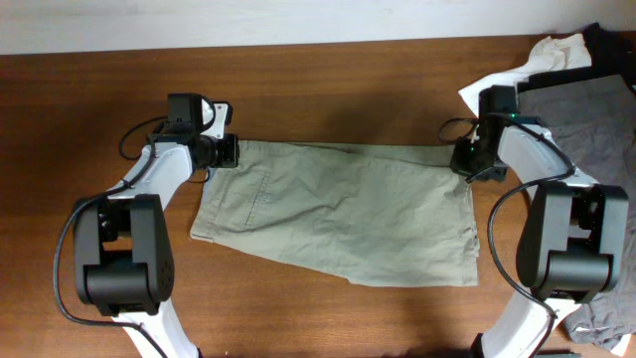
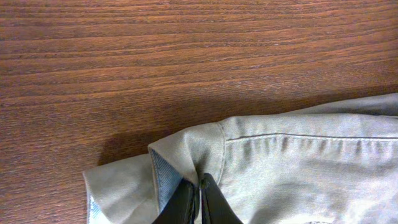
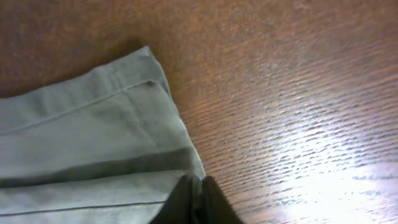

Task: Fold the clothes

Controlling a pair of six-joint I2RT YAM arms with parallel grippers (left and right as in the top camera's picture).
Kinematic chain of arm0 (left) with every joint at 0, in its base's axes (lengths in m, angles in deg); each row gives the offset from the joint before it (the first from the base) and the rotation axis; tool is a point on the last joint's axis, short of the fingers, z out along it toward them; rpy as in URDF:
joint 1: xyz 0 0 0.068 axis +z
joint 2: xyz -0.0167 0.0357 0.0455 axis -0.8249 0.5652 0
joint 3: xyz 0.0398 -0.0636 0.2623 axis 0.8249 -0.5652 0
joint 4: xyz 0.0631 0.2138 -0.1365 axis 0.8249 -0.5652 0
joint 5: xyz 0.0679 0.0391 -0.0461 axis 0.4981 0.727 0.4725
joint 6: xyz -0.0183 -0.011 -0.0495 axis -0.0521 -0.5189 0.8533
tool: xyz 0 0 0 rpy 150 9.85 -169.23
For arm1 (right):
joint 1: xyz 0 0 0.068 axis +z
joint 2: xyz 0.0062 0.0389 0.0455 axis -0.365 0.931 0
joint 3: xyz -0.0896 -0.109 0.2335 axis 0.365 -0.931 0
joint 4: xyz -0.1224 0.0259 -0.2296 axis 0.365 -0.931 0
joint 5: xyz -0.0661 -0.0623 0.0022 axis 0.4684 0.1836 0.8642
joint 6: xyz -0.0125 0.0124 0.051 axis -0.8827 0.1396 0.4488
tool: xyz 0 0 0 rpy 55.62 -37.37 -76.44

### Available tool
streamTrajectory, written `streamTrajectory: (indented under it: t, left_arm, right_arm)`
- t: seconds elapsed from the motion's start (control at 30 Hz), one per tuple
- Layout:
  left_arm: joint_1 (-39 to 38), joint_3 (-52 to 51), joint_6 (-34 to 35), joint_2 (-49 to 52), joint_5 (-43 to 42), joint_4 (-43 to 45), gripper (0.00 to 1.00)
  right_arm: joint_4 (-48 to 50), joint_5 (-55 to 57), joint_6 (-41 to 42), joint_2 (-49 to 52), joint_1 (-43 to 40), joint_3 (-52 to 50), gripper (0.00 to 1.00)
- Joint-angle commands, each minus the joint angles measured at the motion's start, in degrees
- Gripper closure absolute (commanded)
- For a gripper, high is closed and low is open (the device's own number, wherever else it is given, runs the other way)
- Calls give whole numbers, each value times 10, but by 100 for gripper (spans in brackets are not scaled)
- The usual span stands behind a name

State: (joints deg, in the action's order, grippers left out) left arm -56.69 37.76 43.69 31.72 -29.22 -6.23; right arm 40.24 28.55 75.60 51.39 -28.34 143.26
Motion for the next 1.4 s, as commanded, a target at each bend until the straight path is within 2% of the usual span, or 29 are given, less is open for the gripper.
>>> streamTrajectory:
  t: [0.0,0.03,0.23,0.4,0.6,1.03,1.37]
  left_arm:
    - [2,5,-2,6,-2,0,95]
    - [2,5,-2,6,-2,0,98]
    - [1,5,-2,-35,-2,0,99]
    - [2,5,-2,-86,0,-5,99]
    - [1,5,0,-124,57,-45,99]
    - [1,5,0,-125,88,-37,99]
    - [1,5,0,-160,101,-34,99]
  right_arm:
    - [-3,18,4,6,-2,11,96]
    - [-4,18,4,6,-2,11,96]
    - [-20,18,4,1,-2,20,96]
    - [-35,16,3,-53,-2,42,96]
    - [-37,0,4,-77,-2,46,96]
    - [64,-119,19,-78,-2,54,96]
    - [68,-111,34,-147,-2,54,96]
